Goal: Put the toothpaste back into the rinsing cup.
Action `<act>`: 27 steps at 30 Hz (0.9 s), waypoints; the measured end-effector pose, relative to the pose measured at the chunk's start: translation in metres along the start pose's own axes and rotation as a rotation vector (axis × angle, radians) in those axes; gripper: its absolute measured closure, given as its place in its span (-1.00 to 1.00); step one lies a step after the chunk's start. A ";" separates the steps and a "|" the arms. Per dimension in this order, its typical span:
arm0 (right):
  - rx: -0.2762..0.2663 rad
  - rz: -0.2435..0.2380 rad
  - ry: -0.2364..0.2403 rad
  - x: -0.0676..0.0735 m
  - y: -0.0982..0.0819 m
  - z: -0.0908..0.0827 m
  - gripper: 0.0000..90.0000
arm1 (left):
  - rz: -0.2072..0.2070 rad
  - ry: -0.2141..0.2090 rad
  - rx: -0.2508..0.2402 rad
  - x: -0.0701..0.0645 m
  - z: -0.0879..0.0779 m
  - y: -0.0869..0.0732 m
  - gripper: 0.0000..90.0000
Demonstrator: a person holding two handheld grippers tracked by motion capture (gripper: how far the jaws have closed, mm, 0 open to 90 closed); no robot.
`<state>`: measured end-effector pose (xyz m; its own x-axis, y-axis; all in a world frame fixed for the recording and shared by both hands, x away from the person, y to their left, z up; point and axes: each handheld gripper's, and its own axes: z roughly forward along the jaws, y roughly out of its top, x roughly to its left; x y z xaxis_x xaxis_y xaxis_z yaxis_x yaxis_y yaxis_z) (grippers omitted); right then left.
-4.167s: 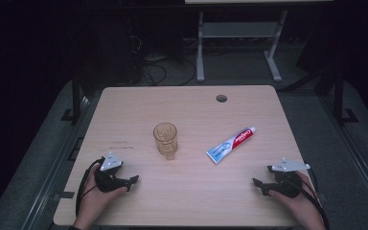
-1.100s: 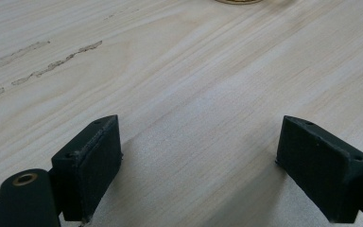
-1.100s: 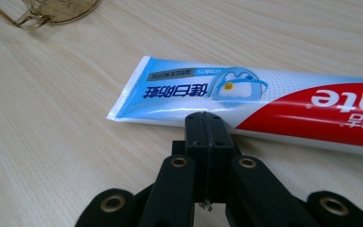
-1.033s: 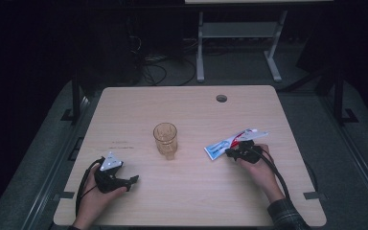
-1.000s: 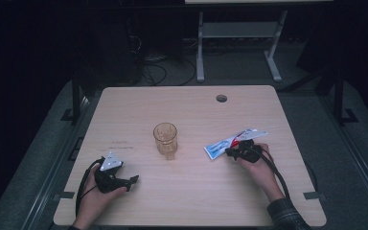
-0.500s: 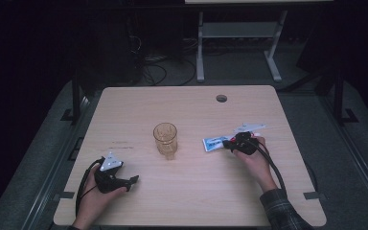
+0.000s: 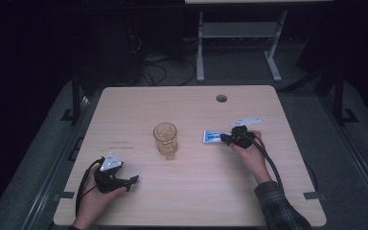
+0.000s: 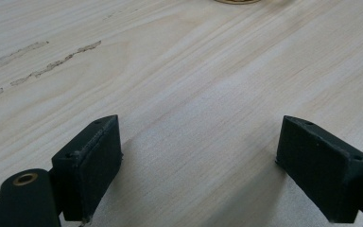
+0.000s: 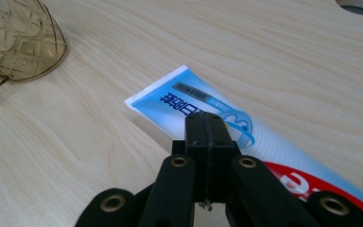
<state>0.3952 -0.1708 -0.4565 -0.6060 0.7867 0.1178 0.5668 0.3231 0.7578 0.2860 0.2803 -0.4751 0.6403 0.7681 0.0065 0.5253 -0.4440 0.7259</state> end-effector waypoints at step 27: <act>-0.055 0.095 -0.125 -0.067 -0.025 -0.064 1.00 | 0.000 -0.001 0.000 0.000 0.000 0.000 -0.69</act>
<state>0.3855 -0.2658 -0.4422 -0.4749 0.8728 0.1124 0.5850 0.2177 0.7813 0.2860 0.2804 -0.4751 0.6408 0.7676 0.0064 0.5249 -0.4442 0.7261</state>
